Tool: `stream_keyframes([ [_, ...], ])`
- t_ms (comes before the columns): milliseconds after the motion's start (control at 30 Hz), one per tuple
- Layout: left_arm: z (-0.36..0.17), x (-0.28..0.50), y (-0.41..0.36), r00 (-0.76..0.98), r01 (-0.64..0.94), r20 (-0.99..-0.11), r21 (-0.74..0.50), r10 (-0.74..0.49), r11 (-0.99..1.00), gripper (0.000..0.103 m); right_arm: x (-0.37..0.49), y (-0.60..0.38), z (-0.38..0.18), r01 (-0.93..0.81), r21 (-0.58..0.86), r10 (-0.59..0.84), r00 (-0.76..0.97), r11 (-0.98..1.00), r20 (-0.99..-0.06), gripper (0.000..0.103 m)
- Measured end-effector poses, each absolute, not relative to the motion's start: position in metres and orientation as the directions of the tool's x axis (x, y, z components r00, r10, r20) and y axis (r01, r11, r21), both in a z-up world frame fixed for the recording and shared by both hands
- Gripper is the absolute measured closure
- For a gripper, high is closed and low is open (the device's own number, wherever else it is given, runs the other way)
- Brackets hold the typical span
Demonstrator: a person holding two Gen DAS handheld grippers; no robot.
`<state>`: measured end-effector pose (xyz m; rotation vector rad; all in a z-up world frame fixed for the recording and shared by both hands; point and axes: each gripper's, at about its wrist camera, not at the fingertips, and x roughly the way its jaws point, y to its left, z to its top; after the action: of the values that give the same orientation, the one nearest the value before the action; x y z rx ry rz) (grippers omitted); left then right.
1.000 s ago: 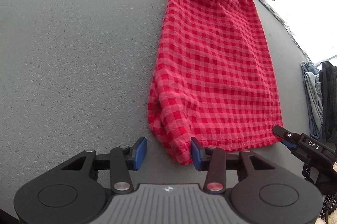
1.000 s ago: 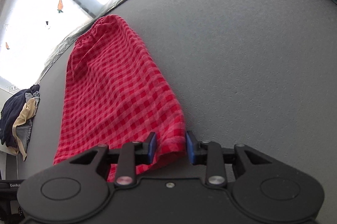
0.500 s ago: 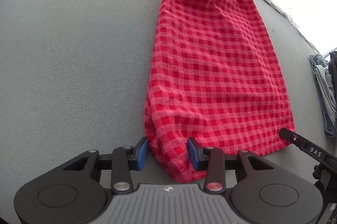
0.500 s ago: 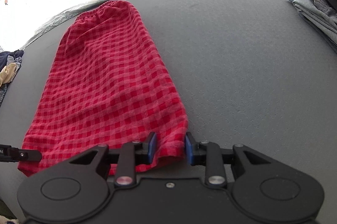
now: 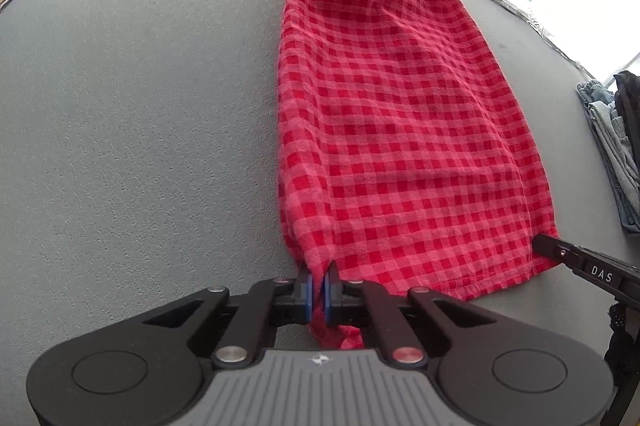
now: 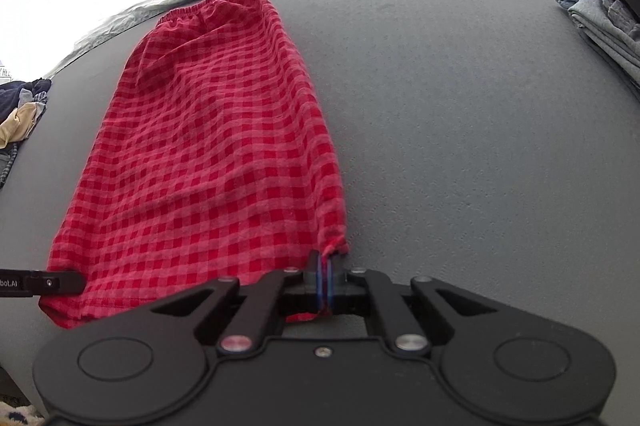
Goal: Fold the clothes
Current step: 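Grasp the hem of the folded shorts with both tools, then lift the hem with both tools and fold it toward the waistband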
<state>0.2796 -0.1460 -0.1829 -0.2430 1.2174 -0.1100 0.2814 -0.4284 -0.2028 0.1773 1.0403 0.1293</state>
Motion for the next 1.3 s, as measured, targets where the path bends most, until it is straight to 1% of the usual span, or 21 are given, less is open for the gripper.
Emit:
stream_keyframes([
  [133, -0.174, 0.272, -0.137, 0.357, -0.067, -0.908, -0.26, -0.22, 0.963, 0.098, 0.275, -0.436, -0.195, 0.002, 0.246, 0.211, 0.508, 0.969, -0.835, 0.101],
  [267, -0.154, 0.266, -0.124, 0.392, -0.096, -0.887, -0.302, -0.242, 0.949, 0.099, 0.261, -0.446, -0.179, 0.027, 0.33, 0.267, 0.529, 0.943, -0.805, 0.101],
  [333, -0.137, 0.26, -0.117, 0.42, -0.106, -0.864, -0.349, -0.276, 0.931, 0.1, 0.252, -0.453, -0.167, 0.034, 0.392, 0.308, 0.557, 0.919, -0.771, 0.101],
  [400, -0.117, 0.254, -0.109, 0.456, -0.109, -0.833, -0.403, -0.315, 0.909, 0.1, 0.242, -0.463, -0.148, 0.028, 0.485, 0.373, 0.602, 0.874, -0.706, 0.101],
  [600, -0.066, 0.246, -0.098, 0.551, -0.098, -0.759, -0.471, -0.346, 0.877, 0.1, 0.223, -0.485, -0.105, 0.03, 0.621, 0.428, 0.698, 0.783, -0.574, 0.101],
  [667, -0.057, 0.245, -0.098, 0.566, -0.092, -0.743, -0.489, -0.358, 0.868, 0.1, 0.22, -0.489, -0.094, 0.019, 0.636, 0.433, 0.718, 0.771, -0.546, 0.101],
  [767, -0.051, 0.241, -0.101, 0.577, -0.081, -0.738, -0.479, -0.351, 0.874, 0.1, 0.217, -0.49, -0.082, 0.001, 0.634, 0.428, 0.737, 0.773, -0.523, 0.101],
  [867, -0.064, 0.238, -0.105, 0.547, -0.104, -0.772, -0.444, -0.322, 0.89, 0.1, 0.217, -0.491, -0.087, 0.022, 0.621, 0.42, 0.719, 0.783, -0.554, 0.101],
  [1033, -0.076, 0.248, -0.103, 0.526, -0.152, -0.792, -0.446, -0.31, 0.882, 0.1, 0.218, -0.498, -0.113, 0.102, 0.643, 0.429, 0.665, 0.759, -0.611, 0.101],
  [1200, -0.087, 0.259, -0.101, 0.504, -0.2, -0.81, -0.448, -0.301, 0.871, 0.1, 0.233, -0.499, -0.121, 0.106, 0.668, 0.457, 0.65, 0.737, -0.608, 0.101],
  [1300, -0.094, 0.265, -0.099, 0.49, -0.229, -0.82, -0.449, -0.296, 0.864, 0.1, 0.248, -0.495, -0.123, 0.092, 0.655, 0.457, 0.644, 0.75, -0.613, 0.101],
])
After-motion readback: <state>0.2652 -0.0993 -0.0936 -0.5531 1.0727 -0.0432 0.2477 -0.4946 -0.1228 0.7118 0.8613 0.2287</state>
